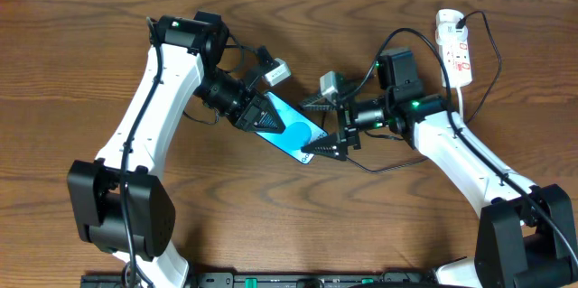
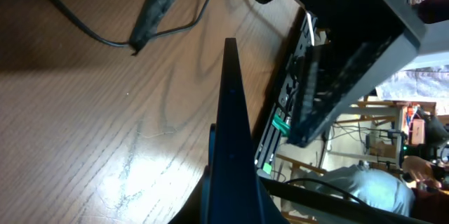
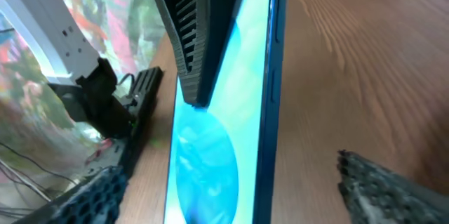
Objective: Plug charger to phone and switch on socket
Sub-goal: 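Bring the right gripper to the phone's lower edge and grasp it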
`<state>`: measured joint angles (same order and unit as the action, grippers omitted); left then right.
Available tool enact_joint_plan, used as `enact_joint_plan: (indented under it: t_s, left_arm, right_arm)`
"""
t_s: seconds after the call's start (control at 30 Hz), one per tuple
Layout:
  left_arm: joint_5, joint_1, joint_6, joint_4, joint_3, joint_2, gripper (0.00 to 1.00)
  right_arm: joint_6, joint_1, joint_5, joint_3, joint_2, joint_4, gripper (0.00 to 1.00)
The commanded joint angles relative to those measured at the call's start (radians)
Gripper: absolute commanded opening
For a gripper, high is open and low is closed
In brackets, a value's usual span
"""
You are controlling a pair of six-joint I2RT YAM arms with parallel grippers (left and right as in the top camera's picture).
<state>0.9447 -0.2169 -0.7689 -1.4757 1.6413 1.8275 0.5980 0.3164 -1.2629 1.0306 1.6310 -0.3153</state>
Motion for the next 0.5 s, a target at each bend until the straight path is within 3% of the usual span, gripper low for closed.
enact_joint_plan:
  t_s: [0.0, 0.1, 0.27, 0.4, 0.47]
  left_arm:
    - [0.057, 0.004, -0.04, -0.018, 0.023, 0.003, 0.07]
    - [0.057, 0.004, -0.085, -0.05, 0.023, 0.003, 0.07]
    - [0.057, 0.004, -0.149, -0.11, 0.023, 0.003, 0.07]
    - [0.058, 0.004, -0.151, -0.117, 0.023, 0.003, 0.07]
    - [0.058, 0.004, -0.155, -0.117, 0.023, 0.003, 0.07]
  right_arm:
    - [0.06, -0.005, -0.033, 0.003, -0.027, 0.002, 0.86]
    - [0.063, -0.005, -0.061, 0.003, -0.026, 0.0, 0.84]
    - [0.063, -0.002, -0.131, 0.003, -0.021, -0.012, 0.72]
    - [0.063, 0.0, -0.141, 0.003, 0.003, -0.048, 0.54]
    - [0.063, 0.0, -0.174, 0.003, 0.025, -0.062, 0.53]
